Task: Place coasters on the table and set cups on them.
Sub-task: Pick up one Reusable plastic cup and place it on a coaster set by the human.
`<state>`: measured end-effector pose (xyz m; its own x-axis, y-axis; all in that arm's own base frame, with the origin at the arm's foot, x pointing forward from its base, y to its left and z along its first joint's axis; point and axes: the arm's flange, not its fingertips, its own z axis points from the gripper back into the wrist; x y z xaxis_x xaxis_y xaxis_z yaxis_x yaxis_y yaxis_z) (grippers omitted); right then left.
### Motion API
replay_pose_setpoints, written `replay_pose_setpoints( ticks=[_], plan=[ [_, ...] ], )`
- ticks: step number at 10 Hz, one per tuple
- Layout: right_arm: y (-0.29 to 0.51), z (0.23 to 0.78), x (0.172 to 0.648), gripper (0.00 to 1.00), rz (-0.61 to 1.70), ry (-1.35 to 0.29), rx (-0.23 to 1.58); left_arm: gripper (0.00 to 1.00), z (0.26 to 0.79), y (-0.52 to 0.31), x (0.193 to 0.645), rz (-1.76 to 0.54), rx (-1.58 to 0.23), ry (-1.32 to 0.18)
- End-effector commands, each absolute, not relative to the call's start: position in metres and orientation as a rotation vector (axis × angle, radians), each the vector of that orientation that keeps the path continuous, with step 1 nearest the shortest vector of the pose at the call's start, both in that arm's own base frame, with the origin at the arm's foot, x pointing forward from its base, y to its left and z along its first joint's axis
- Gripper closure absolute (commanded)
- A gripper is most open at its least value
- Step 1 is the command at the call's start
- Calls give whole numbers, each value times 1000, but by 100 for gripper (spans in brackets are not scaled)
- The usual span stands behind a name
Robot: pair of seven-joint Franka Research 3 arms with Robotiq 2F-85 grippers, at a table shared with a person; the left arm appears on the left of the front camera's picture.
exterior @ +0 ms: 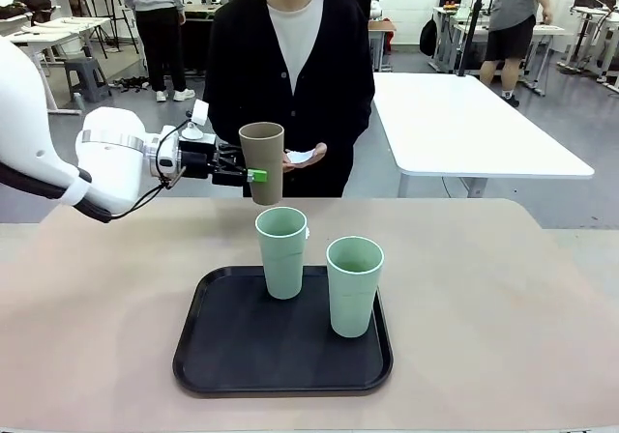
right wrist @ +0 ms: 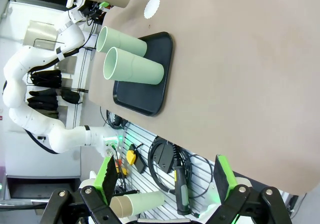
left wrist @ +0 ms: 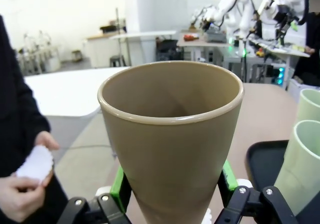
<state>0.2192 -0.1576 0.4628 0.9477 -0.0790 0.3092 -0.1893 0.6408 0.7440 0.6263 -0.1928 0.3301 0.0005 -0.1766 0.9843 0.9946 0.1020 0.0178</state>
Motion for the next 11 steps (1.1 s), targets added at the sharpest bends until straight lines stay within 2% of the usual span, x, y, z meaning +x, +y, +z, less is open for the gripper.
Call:
replay_pose_setpoints(
  ticks=[1, 7, 11],
  plan=[
    [-159, 463, 220, 0, 79, -342, 898, 15, 332, -205, 629, -1246, -981, -1114],
    [-159, 463, 220, 0, 79, -342, 898, 15, 326, -193, 627, -1216, -991, -1125],
    [-159, 463, 220, 0, 79, -342, 898, 15, 285, -212, 650, -1189, -941, -1176]
  ],
)
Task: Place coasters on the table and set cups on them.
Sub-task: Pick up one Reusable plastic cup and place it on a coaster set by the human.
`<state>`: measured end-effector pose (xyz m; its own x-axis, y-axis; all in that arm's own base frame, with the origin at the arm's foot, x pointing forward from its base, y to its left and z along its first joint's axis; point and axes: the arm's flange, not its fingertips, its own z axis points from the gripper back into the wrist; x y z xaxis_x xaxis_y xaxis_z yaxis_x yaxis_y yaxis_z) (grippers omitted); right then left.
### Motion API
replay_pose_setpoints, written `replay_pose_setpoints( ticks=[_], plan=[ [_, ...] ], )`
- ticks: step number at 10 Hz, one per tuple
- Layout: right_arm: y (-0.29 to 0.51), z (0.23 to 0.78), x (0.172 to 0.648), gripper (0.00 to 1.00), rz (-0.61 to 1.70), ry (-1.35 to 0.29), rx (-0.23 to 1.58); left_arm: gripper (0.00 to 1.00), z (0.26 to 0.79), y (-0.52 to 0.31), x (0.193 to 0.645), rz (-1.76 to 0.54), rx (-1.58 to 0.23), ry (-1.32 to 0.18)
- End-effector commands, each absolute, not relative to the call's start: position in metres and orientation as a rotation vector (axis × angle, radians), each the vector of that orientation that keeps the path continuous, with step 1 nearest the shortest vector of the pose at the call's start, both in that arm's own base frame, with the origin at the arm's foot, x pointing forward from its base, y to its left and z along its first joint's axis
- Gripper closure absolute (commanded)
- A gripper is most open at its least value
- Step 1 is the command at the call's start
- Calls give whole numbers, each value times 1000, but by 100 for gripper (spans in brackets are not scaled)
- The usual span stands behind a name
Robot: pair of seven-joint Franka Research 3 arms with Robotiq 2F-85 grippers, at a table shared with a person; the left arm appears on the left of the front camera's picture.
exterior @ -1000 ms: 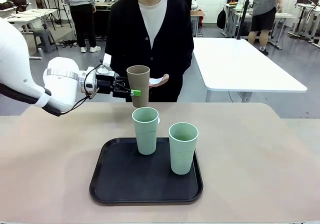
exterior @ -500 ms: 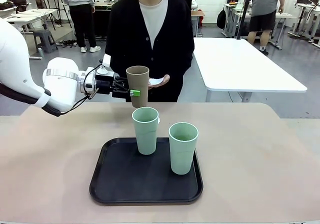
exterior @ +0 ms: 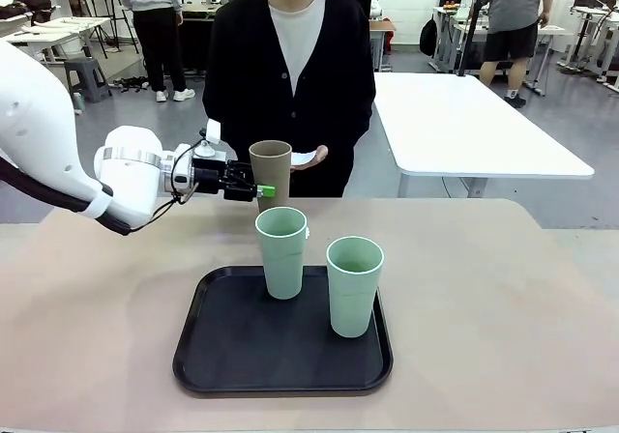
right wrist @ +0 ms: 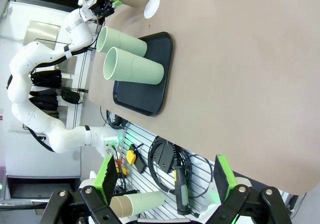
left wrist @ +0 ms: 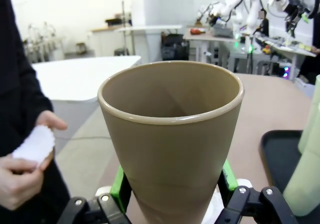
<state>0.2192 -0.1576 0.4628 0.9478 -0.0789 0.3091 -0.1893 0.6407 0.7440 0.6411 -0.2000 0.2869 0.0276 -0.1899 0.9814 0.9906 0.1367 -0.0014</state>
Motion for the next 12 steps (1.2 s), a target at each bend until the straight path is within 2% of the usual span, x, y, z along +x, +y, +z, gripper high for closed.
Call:
replay_pose_setpoints(
  ticks=[1, 12],
  plan=[
    [-159, 463, 220, 0, 79, -342, 898, 15, 278, -216, 652, -1211, -922, -1190],
    [-159, 463, 220, 0, 79, -342, 898, 15, 256, -240, 639, -1243, -940, -1133]
  ],
)
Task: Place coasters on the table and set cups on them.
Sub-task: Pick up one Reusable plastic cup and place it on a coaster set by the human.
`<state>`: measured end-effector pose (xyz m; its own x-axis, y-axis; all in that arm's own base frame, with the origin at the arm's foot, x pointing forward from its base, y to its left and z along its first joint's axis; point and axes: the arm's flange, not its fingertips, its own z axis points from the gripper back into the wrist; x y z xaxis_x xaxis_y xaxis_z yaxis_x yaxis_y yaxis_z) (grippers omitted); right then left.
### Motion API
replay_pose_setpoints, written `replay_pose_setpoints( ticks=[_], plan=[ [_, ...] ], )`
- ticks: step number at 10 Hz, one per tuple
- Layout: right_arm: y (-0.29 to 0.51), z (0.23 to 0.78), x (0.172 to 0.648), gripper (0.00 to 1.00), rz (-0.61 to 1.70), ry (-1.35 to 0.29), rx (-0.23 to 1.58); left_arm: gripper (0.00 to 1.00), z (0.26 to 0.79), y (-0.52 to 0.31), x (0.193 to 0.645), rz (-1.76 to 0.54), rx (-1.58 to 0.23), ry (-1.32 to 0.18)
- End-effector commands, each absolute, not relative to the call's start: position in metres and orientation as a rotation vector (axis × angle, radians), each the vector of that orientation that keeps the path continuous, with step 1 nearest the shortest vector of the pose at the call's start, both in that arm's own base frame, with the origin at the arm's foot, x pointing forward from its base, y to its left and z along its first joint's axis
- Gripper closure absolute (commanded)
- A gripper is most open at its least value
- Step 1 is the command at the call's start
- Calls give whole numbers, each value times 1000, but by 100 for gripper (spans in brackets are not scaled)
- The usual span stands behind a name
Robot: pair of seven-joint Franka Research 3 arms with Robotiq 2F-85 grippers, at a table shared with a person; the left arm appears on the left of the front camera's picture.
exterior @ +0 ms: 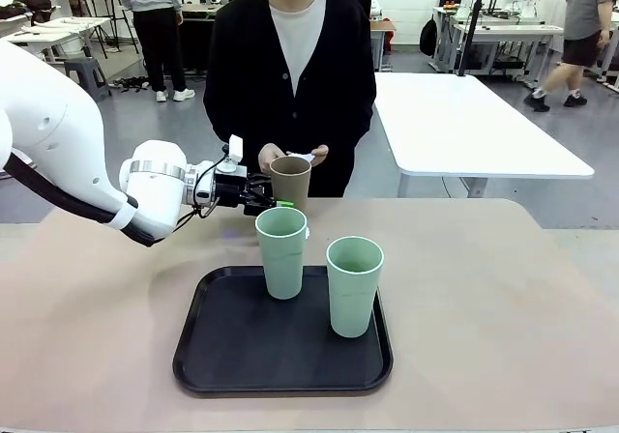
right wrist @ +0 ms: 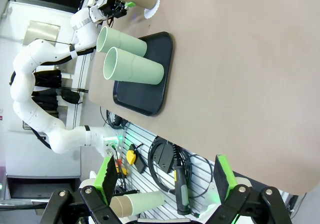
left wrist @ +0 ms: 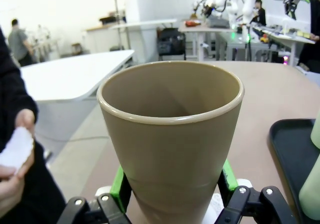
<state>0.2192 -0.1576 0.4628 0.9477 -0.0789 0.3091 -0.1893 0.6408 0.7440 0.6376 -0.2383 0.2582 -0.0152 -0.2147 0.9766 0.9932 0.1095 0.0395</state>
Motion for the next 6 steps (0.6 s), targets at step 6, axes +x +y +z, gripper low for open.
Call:
replay_pose_setpoints(
  ticks=[6],
  plan=[
    [-159, 463, 220, 0, 79, -342, 898, 15, 253, -235, 630, -1217, -966, -1083]
  ],
)
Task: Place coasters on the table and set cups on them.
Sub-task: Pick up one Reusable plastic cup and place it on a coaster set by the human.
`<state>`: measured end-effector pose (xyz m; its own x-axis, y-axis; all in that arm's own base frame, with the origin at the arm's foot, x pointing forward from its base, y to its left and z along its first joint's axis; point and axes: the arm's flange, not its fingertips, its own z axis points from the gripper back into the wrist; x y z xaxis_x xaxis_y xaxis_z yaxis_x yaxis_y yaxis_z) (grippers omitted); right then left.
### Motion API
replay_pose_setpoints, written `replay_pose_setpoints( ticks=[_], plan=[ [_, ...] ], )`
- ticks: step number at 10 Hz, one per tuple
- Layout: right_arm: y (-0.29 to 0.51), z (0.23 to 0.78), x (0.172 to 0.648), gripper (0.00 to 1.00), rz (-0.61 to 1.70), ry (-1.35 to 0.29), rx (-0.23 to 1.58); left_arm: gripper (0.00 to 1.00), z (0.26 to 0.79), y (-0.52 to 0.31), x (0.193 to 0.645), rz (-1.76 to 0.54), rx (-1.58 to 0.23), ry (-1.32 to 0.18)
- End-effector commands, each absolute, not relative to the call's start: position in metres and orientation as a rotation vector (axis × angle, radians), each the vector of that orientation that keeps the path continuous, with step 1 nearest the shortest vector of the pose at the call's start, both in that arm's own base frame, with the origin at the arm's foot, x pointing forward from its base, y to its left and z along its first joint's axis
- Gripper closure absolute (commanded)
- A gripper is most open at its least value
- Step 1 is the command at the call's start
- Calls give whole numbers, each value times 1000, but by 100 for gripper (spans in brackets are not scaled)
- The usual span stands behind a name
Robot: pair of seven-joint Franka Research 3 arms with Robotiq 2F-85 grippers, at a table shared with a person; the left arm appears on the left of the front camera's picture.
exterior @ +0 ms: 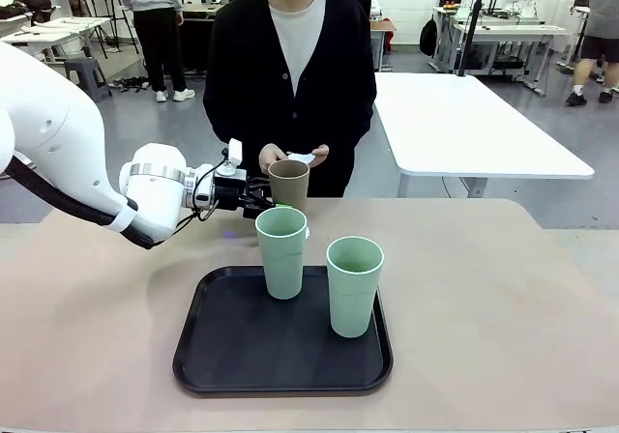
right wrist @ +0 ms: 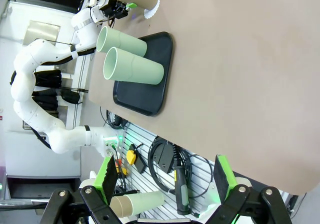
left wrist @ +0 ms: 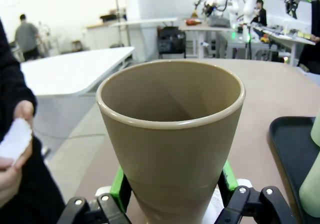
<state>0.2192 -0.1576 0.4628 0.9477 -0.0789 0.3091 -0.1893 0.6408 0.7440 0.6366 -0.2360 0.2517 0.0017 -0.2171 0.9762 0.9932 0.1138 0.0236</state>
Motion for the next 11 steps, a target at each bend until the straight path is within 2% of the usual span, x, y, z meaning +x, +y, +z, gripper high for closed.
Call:
replay_pose_setpoints(
  ticks=[1, 11],
  plan=[
    [-159, 463, 220, 0, 79, -342, 898, 15, 252, -236, 628, -1217, -969, -1076],
    [-159, 463, 220, 0, 79, -342, 898, 15, 251, -235, 622, -1243, -957, -1031]
  ],
)
